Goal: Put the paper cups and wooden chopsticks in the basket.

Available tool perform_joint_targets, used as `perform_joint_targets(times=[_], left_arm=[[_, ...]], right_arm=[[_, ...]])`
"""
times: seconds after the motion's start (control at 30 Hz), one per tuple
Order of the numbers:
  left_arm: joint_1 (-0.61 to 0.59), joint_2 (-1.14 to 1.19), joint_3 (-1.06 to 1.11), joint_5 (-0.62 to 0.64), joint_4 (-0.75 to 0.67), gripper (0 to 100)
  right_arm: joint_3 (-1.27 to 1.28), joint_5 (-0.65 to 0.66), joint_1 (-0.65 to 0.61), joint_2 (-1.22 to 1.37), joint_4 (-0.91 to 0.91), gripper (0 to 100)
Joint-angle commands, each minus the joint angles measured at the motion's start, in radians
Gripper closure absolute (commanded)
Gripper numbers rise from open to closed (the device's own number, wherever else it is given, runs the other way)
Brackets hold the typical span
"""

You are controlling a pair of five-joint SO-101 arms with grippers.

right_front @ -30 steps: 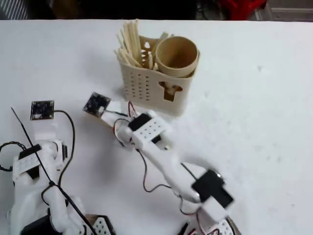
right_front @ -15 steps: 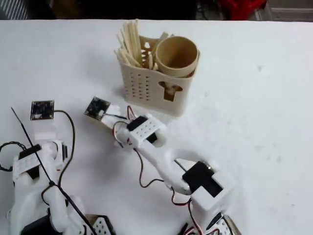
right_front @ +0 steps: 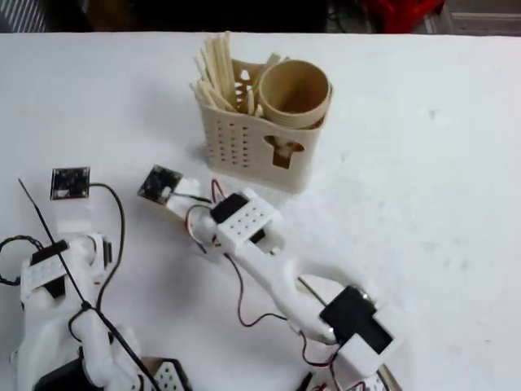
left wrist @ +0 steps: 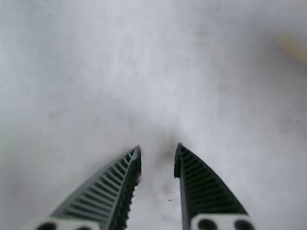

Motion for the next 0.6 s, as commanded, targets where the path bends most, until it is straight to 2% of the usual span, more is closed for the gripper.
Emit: perform_joint_targets(times=[0.0, 0.17, 0.4, 0.57], left_arm=[[-0.007, -0.007, 0.000, 0.014, -0.017, 87], [-0.007, -0.007, 0.000, 0.014, -0.017, 87], [-0.007, -0.007, 0.000, 0.012, -0.017, 87], [-0.007, -0.007, 0.000, 0.012, -0.017, 87]], right_arm=[[0.009, -0.014, -0.001, -0.012, -0.005, 98.1], [0.008, -0.015, 0.077, -0.107, -0.008, 98.2], [-0.017, -0.149, 0.182, -0.568, 0.056, 98.2], [-0.222, -0.155, 0.191, -0.737, 0.056, 98.2]])
